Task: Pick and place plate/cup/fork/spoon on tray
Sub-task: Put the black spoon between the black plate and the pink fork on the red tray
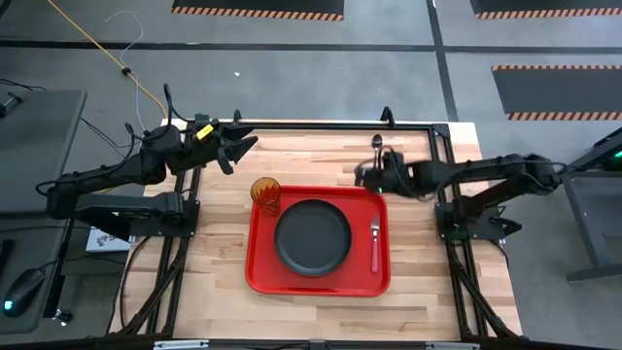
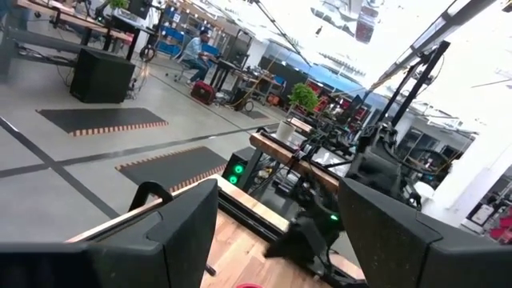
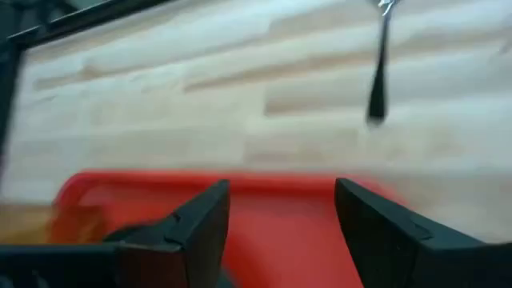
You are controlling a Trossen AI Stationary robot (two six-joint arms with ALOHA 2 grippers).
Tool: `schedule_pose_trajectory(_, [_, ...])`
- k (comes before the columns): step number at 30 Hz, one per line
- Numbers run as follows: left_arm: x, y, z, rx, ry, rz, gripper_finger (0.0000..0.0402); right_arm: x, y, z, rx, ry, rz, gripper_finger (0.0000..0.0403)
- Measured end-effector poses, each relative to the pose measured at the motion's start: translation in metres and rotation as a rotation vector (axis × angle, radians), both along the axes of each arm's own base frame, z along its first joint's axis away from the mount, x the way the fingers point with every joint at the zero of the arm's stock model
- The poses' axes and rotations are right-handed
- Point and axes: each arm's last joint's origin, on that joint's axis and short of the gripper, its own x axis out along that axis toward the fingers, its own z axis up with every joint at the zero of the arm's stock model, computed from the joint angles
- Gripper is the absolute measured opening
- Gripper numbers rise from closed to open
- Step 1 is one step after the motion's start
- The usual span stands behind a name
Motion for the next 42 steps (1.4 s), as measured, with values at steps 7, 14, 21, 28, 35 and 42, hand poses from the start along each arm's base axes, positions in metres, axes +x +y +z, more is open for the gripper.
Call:
schedule_pose_trajectory(7, [0.000, 0.000, 0.000, -0.002, -0.001, 0.000, 0.0248, -0.002, -0.065, -0.016, -0.015, 0.158, -0.057, 0.0215])
schedule_pose_trajectory(14, [0.000, 0.000, 0.000, -0.001, -0.001, 0.000, 0.0248, -0.003, -0.120, -0.041, -0.034, 0.264, -0.098, 0.0215])
schedule_pose_trajectory(21, [0.000, 0.000, 0.000, 0.000, -0.001, 0.000, 0.0248, -0.006, -0.147, -0.073, 0.058, 0.359, -0.111, 0.0215])
schedule_pose_trajectory(28, [0.000, 0.000, 0.000, -0.002, -0.002, 0.000, 0.0248, 0.004, -0.168, -0.109, 0.107, 0.340, -0.103, 0.0215])
schedule_pose_trajectory(35, [0.000, 0.000, 0.001, -0.012, -0.007, -0.001, 0.0248, 0.002, -0.177, -0.119, 0.128, 0.347, -0.123, 0.0211])
schedule_pose_trajectory(42, [0.000, 0.000, 0.000, -0.017, -0.009, -0.001, 0.0248, 0.000, -0.178, -0.122, 0.103, 0.382, -0.147, 0.0098])
